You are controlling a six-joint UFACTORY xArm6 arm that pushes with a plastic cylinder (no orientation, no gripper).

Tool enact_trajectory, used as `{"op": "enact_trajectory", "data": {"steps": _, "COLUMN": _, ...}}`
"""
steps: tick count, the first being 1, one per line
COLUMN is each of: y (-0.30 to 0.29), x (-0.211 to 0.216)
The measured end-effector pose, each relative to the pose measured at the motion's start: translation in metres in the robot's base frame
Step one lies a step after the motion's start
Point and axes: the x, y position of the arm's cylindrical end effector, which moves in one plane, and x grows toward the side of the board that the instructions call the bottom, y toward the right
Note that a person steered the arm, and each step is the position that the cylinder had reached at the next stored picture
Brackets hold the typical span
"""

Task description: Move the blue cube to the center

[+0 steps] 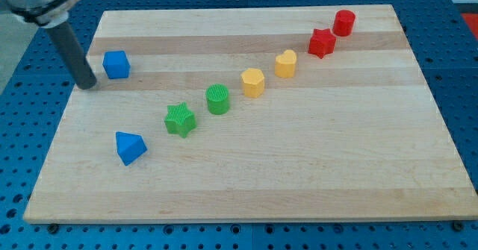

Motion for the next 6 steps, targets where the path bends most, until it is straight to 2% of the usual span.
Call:
{"op": "enact_trajectory", "data": {"steps": 1, "y": 0.005, "x": -0.036}}
{"op": "enact_trajectory", "data": {"steps": 3, "y": 0.152, "x": -0.061}}
{"op": "enact_trajectory", "data": {"steps": 4, "y": 0.126, "x": -0.063}}
{"op": "enact_trajectory", "data": {"steps": 5, "y": 0.063, "x": -0.076}}
{"op": "enact_trajectory", "data": {"steps": 6, "y": 0.018, "x": -0.047}}
